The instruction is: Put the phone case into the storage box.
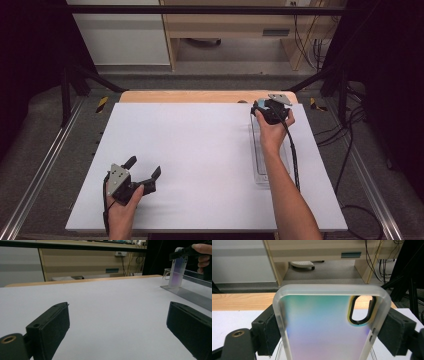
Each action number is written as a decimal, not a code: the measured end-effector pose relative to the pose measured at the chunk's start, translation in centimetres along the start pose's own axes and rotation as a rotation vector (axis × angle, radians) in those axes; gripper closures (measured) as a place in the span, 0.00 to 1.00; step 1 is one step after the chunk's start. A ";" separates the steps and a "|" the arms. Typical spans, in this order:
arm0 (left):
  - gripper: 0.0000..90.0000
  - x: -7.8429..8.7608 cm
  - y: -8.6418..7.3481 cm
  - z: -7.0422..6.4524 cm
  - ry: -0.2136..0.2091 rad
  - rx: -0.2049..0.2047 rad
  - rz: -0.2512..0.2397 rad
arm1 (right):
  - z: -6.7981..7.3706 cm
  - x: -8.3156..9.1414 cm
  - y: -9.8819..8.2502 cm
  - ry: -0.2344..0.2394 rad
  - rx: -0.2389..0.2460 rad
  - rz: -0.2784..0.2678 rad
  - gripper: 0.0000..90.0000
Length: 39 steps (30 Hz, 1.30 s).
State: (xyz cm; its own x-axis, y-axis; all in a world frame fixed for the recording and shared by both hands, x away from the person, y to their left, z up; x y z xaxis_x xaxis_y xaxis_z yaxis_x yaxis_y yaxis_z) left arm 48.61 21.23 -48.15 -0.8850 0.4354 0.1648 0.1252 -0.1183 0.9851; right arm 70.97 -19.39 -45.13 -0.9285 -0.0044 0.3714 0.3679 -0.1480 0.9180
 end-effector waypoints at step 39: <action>0.05 0.1 0.0 0.1 -0.002 0.001 0.001 | 0.8 -0.2 0.2 0.056 0.022 -0.044 0.14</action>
State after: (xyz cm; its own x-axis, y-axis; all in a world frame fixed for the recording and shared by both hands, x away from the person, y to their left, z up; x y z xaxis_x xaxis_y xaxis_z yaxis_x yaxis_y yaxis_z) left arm 48.57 21.31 -48.16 -0.8841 0.4368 0.1662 0.1271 -0.1176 0.9849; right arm 71.21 -18.61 -44.93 -0.9449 -0.0533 0.3230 0.3272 -0.1270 0.9364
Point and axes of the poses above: each handheld gripper's, and its own axes: x roughly backward along the jaws, y roughly out of its top, z roughly to its left, the point moved 8 cm from there along -x, roughly forward along the jaws, and after that the axes turned 6 degrees about -x, right-handed, at the moved point
